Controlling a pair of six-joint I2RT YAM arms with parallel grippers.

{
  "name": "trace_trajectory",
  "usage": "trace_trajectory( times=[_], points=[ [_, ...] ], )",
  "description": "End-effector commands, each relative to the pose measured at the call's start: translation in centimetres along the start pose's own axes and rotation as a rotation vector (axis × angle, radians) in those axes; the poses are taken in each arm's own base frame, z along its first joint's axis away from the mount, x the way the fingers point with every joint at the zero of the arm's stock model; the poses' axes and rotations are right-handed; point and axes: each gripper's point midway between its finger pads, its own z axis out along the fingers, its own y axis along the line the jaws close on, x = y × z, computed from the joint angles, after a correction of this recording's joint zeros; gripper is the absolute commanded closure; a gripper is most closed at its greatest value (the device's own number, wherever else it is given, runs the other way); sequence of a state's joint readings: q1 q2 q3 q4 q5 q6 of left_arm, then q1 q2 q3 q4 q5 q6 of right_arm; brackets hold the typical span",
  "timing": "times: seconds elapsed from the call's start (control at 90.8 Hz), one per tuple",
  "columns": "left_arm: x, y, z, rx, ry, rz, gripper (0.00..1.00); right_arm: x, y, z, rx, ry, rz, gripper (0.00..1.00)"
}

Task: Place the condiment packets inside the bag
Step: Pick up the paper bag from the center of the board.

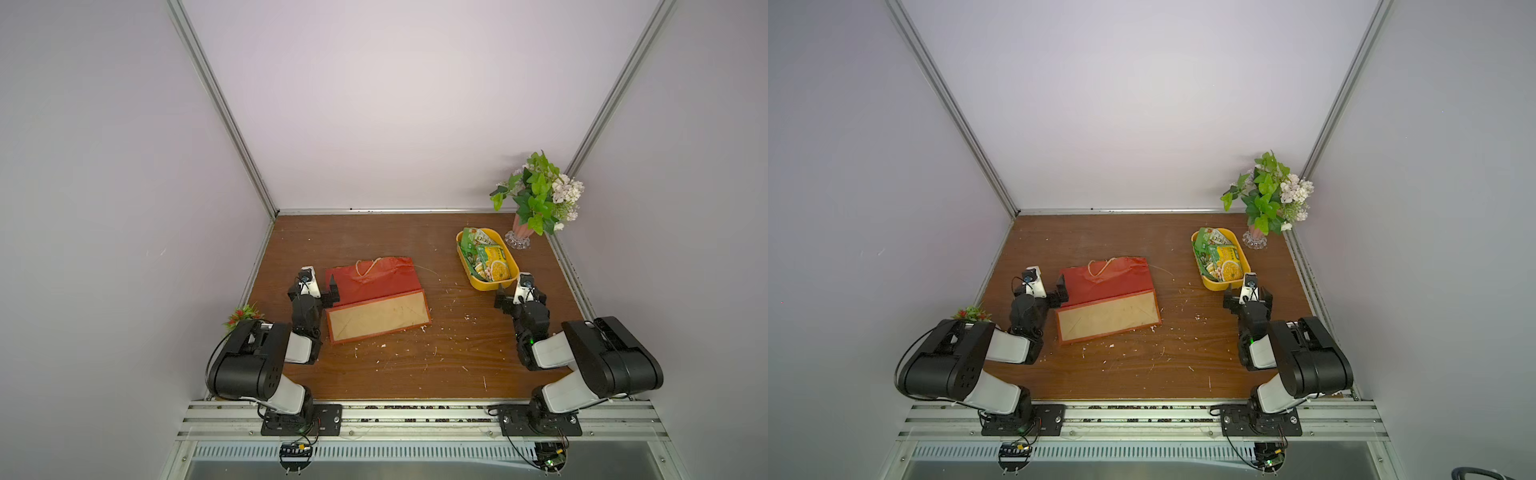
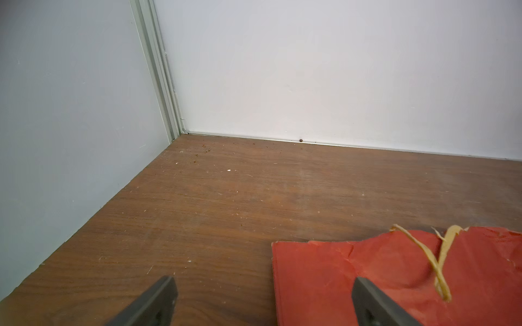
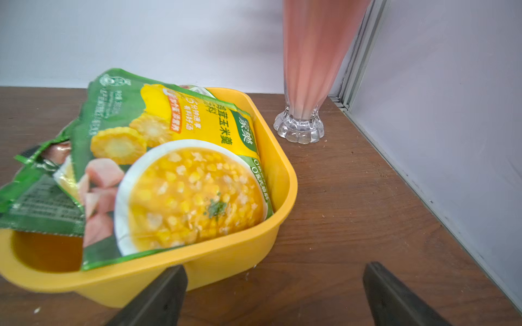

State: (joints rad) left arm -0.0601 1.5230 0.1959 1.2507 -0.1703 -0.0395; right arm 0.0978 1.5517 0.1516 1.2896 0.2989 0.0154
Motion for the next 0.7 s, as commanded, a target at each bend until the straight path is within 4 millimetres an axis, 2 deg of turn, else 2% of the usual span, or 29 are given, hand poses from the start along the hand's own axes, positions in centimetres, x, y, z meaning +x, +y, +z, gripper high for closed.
trace_trajectory(
  times=[0.0,0.594,0.66,0.693],
  points=[
    [-0.95,0.69,0.36,-0.029,-0.033,0.004,0.00,-3.84,-0.41,0.44,0.027,-0.130,0.044,0.01],
    [-0.93,0.69,0.37,-0.029,-0.032,0.005,0.00,-3.84,-0.36,0.44,0.024,-0.130,0.045,0.01],
    [-1.00,0.65,0.36,-0.027,-0.034,0.004,0.00,-3.73,-0.86,0.35,0.056,-0.116,0.049,0.01],
    [-1.00,0.64,0.36,-0.026,-0.034,0.004,0.00,-4.49,-0.74,0.09,0.041,-0.130,0.052,0.01]
  ],
)
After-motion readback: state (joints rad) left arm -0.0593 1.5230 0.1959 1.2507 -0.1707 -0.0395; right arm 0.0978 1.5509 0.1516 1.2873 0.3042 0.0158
